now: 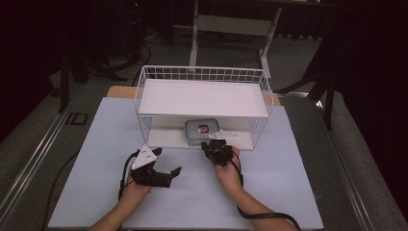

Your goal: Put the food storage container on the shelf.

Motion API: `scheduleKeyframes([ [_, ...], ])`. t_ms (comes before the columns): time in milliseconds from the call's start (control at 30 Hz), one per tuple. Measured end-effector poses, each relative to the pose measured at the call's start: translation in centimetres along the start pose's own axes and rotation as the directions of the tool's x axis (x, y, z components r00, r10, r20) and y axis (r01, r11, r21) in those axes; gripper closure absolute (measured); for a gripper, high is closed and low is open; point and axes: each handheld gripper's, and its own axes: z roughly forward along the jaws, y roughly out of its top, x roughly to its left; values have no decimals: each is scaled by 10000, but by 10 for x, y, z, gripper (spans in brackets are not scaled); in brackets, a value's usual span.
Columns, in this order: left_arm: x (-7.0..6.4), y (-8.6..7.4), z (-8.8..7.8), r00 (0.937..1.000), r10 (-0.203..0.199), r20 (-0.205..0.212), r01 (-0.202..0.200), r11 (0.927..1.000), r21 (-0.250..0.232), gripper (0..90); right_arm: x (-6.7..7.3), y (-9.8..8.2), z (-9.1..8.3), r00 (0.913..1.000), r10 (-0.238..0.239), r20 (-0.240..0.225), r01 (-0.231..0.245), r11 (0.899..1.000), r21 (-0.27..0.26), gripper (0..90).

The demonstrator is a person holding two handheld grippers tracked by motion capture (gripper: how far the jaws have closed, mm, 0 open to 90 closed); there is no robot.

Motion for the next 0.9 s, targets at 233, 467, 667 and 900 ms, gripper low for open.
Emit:
scheduleKeyframes([
  [233, 0, 0, 1, 10000, 53, -66, -53, 10000, -37, 12, 4, 4, 12, 10000, -8, -58, 8, 10000, -11, 897],
  [467, 1, -2, -1, 9999, 63, -105, -63, 10000, -2, 12, 3, 5, 23, 9999, 125, -41, -125, 9999, -22, 896],
  [667, 1, -3, -3, 9999, -2, -126, 1, 10000, -42, 12, 1, 9, 30, 9996, 276, 26, -276, 9996, 22, 894],
  [900, 0, -4, -3, 9999, 37, -107, -37, 10000, -24, 12, 3, 13, 30, 9998, 155, -133, -154, 9998, 87, 878],
])
